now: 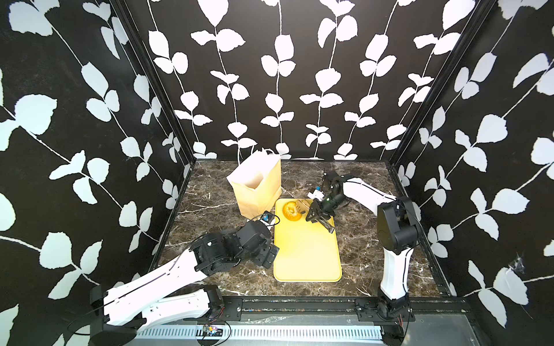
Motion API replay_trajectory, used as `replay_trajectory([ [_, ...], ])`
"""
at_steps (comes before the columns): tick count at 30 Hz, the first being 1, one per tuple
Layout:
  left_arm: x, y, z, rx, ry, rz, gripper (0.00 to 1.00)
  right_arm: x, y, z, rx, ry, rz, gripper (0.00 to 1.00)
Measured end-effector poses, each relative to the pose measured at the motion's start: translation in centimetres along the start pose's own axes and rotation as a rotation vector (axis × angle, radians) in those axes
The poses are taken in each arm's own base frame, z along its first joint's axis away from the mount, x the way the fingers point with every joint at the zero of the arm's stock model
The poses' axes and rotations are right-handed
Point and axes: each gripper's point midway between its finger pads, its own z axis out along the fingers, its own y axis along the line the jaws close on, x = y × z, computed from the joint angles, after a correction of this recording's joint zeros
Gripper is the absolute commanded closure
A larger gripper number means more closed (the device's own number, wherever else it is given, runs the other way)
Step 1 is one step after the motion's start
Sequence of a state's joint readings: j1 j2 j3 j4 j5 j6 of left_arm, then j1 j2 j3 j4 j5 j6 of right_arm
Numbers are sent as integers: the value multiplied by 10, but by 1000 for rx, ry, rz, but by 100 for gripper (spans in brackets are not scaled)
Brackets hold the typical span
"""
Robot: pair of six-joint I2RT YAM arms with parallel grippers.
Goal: Pack bread into a paper bag
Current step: Pick up the fake bread from the plate.
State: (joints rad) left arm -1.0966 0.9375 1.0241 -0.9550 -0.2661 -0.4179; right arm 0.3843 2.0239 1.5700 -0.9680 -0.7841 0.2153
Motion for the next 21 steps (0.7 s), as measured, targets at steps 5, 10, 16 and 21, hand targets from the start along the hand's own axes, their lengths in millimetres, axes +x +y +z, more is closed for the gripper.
replay_trajectory([
  [5,0,0,0,-1,1,0,2,-11,-4,4,-33,6,8,61],
  [10,0,0,0,-1,-1,-1,2,-11,-8,17,-79,49,26,61],
  [16,0,1,-1,-2,-5,-2,2,-4,-4,21,-134,92,35,88],
  [21,0,1,-1,-2,-4,-2,1,-3,6,16,-168,108,14,100],
])
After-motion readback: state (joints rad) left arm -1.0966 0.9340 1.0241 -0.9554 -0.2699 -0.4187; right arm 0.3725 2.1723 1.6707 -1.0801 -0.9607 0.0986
